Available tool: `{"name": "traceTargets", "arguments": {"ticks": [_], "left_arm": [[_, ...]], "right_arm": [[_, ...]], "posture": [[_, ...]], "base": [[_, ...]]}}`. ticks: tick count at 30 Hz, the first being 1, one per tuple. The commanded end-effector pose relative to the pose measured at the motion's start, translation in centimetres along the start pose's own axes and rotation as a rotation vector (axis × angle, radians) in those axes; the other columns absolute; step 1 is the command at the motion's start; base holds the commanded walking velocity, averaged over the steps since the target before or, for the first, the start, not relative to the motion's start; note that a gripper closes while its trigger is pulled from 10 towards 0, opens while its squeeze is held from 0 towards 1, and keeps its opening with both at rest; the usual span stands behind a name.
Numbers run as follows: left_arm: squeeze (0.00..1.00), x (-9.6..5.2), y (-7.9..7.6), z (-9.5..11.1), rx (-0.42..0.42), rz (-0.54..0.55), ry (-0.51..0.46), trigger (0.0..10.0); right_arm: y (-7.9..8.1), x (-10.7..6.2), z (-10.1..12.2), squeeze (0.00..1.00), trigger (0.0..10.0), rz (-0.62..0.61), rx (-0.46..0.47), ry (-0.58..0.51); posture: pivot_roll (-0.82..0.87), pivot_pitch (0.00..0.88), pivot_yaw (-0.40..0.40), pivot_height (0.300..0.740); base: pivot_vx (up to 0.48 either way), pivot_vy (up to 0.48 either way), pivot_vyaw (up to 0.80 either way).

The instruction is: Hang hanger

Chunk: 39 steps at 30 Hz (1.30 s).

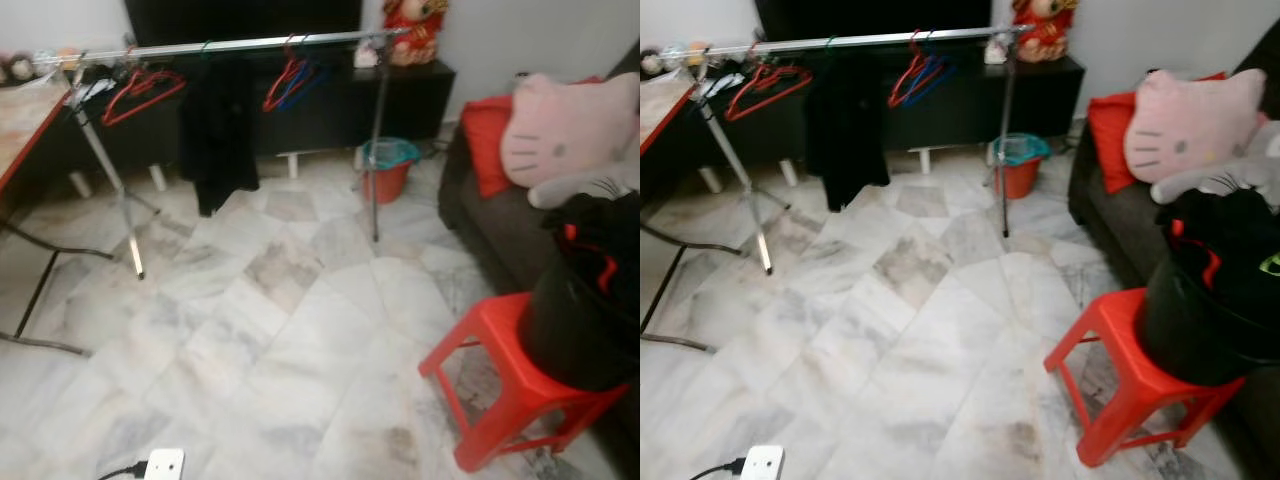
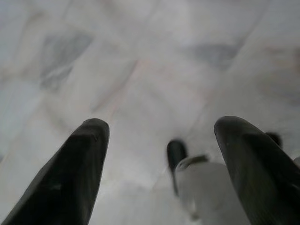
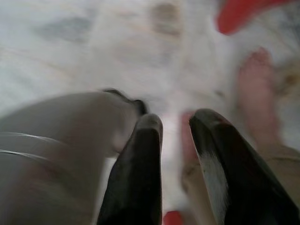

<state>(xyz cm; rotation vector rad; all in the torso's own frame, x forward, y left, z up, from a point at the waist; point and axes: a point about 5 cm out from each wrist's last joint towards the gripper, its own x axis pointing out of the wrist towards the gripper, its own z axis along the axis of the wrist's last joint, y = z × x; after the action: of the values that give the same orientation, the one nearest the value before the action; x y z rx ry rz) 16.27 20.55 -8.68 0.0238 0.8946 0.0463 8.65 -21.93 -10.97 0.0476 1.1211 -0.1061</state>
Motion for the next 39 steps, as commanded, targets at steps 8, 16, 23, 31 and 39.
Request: {"name": "traceTargets", "arguments": {"ticks": [8, 16, 23, 31, 39], "left_arm": [[0.0, -0.4, 0.6, -1.0, 0.006, 0.005, 0.032, 10.0], [0.0, -0.3, 0.6, -1.0, 0.003, 0.008, 0.03, 10.0], [0.0, -0.3, 0.6, -0.7, -0.003, 0.01, 0.028, 10.0], [0.0, -0.2, 0.6, -0.6, -0.005, 0.012, 0.03, 10.0], [0.0, -0.2, 0.6, -0.6, 0.0, 0.008, 0.027, 10.0]], "right_arm": [[-0.2, 0.2, 1.3, 0.0, 10.0, 0.011, 0.03, -0.033], [1.4, 0.7, 2.4, 0.0, 10.0, 0.03, 0.011, -0.055], [1.3, 0.7, 2.6, 0.0, 10.0, 0.021, -0.03, -0.059], [2.3, 1.0, 3.4, 0.0, 10.0, 0.029, -0.04, -0.068], [4.2, 1.4, 5.3, 0.0, 10.0, 0.036, -0.015, -0.092]], "posture": [[-0.08, 0.0, -0.002, 0.74], [-0.08, 0.0, 0.001, 0.74], [-0.07, 0.009, 0.0, 0.74], [-0.07, 0.016, 0.0, 0.74], [-0.07, 0.023, 0.0, 0.74]], "base": [[0.317, 0.0, 0.0], [0.316, 0.0, 0.0], [0.317, 0.0, 0.1], [0.316, 0.0, 0.8], [0.308, 0.0, 0.29]]}}
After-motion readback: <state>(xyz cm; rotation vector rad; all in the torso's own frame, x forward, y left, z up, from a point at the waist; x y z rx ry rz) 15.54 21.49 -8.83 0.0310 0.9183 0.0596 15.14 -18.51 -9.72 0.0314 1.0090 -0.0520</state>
